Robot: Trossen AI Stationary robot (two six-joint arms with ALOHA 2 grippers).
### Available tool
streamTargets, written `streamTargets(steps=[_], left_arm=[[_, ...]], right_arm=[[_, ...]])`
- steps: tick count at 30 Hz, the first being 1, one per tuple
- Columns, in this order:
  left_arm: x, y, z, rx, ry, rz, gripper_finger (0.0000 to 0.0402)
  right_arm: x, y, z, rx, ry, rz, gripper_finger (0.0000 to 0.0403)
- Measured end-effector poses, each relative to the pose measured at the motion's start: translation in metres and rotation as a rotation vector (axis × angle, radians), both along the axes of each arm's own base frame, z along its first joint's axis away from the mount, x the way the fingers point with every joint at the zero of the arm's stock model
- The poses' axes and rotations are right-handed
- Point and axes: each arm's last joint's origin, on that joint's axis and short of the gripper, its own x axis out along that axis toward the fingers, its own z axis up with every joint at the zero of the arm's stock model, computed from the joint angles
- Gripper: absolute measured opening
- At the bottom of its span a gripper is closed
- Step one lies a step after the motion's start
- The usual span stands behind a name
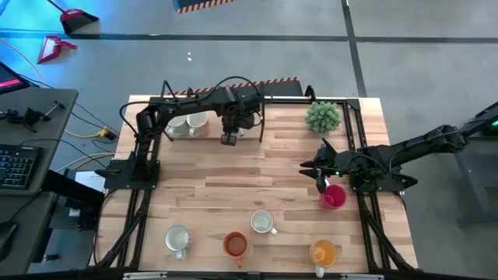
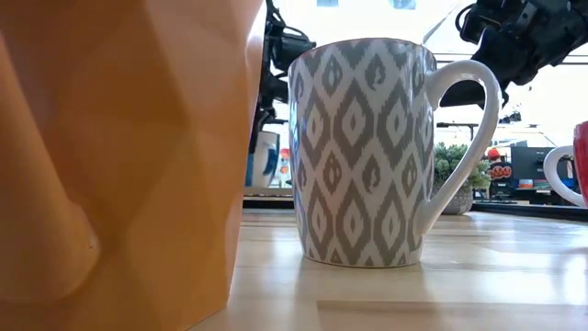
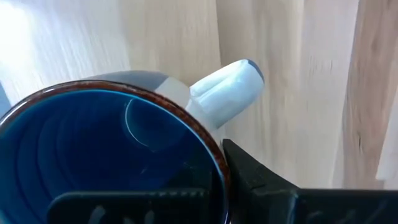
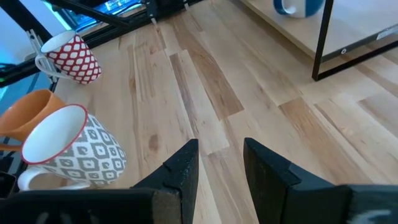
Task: Place coffee mugs
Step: Adjust the blue mug on the shelf
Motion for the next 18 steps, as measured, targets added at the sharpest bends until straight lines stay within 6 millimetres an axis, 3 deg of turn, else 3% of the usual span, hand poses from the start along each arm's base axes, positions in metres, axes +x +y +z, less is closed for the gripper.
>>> streamTargets(steps=[9,14,18], left_arm=[[-0.011,0.004,0.005,-0.046,0.023,0.020,0.0004],[-0.025,0.010,0.022,-0.033,-0.033,0.054,0.0004],[-0.035,0.009,0.015,-0.068,-0.020,0.061,0.0004]], right_arm=[[0.000,0.000,0.000,0.021,-0.003,-0.019,0.0108],[0.000,-0.001,0.001,0.017,-0.013,-0.037,0.0108],[0.001,-0.001,0.002,0.014,-0.025,-0.042,0.0108]])
